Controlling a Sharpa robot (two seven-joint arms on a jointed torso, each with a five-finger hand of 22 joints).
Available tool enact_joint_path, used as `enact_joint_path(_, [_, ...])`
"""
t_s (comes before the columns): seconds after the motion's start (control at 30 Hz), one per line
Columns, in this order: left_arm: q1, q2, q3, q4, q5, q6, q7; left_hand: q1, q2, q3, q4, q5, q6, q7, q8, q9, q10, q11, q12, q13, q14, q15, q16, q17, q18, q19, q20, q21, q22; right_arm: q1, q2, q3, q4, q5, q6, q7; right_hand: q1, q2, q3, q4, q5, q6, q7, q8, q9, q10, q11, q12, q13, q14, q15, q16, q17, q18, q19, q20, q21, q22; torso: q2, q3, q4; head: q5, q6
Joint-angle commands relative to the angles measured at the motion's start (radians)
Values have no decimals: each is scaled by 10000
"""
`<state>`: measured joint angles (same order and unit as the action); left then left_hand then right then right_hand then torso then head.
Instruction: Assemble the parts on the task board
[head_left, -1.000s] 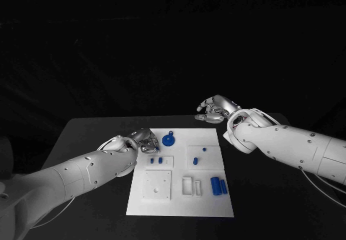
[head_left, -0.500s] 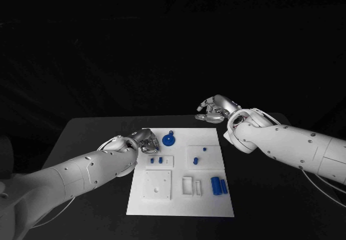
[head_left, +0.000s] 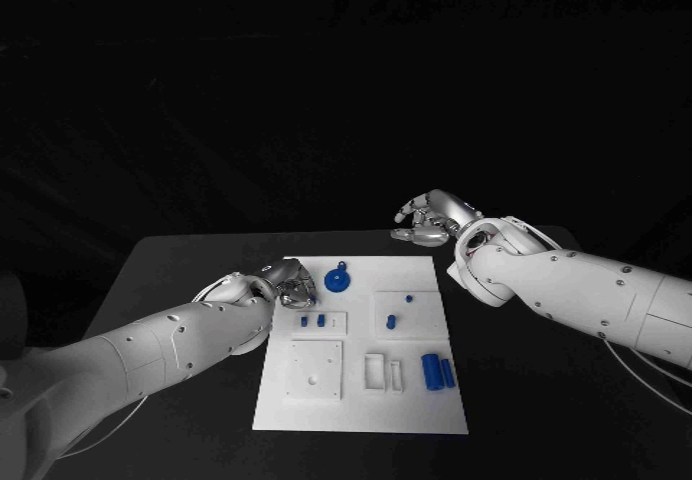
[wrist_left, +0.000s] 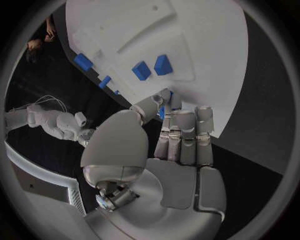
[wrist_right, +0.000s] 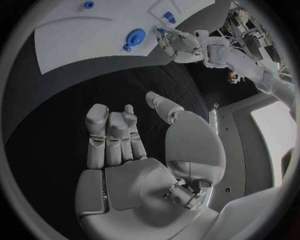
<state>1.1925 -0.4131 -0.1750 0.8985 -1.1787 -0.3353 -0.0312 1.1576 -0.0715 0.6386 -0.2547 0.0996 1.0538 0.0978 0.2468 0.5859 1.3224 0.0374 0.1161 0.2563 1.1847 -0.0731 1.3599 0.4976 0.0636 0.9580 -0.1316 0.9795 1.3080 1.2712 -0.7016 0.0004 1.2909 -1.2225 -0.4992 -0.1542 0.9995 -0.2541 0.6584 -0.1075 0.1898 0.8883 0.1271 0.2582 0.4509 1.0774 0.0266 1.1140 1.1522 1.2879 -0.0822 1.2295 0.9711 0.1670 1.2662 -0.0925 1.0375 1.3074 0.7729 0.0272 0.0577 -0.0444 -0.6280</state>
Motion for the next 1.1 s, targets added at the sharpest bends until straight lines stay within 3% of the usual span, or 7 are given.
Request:
enact_joint_path(0.03, [0, -7, 5, -6, 3, -150, 21, 32, 91, 42, -2, 59, 116, 14, 49, 16, 84, -23, 9, 16, 44, -38, 41, -12, 417, 16, -351, 67, 144, 0, 7, 4, -2, -58, 108, 70, 87, 26, -53, -1, 60, -83, 135, 64, 6, 51, -2, 45, -14, 82, -20, -56, 11, 948, -3, -78, -61, 89, 3, -2, 3, -6, 9])
enact_joint_path(0.23, [-16, -64, 14, 45, 41, -312, 65, 27, 91, 45, -2, 63, 122, 13, 53, 15, 92, -25, 9, 17, 50, -41, 45, -12, 415, 21, -355, 69, 144, -1, 15, 4, -7, -58, 116, 72, 87, 26, -53, -1, 60, -82, 135, 64, 6, 51, -2, 46, -15, 82, -20, -56, 12, 948, -3, -78, -61, 89, 5, -7, 2, -8, 14])
enact_joint_path(0.5, [-18, -203, 36, 146, 878, -785, 421, 16, 84, 52, -1, 74, 137, 8, 64, 13, 117, -33, 9, 21, 74, -49, 60, -11, 412, 40, -366, 77, 142, -2, 14, 4, -16, -58, 114, 72, 88, 28, -53, -2, 60, -82, 135, 65, 6, 51, -2, 47, -16, 82, -20, -57, 12, 948, -2, -78, -62, 90, -1, -6, 4, -11, 20])
enact_joint_path(0.87, [-18, -339, 38, 357, 2671, -732, 1208, -28, 108, 54, 16, 87, 132, 11, 64, 4, 132, -38, -2, 22, 98, -55, 79, -8, 403, 54, -375, 81, 138, -2, 10, 4, -18, -58, 117, 70, 88, 29, -54, -2, 60, -82, 134, 65, 6, 51, -2, 49, -18, 83, -21, -58, 13, 948, -1, -78, -63, 91, 5, 1, 4, -32, 18])
enact_joint_path(1.1, [-18, -277, 28, 311, 2742, -494, 1181, -49, 125, 55, 14, 93, 119, 13, 60, -2, 128, -36, -14, 19, 95, -53, 79, -11, 396, 45, -377, 73, 136, -2, 14, 4, -10, -58, 117, 69, 89, 31, -54, -3, 60, -82, 134, 65, 5, 51, -2, 50, -19, 84, -21, -58, 14, 948, -1, -78, -64, 91, 5, 8, -1, -35, 19])
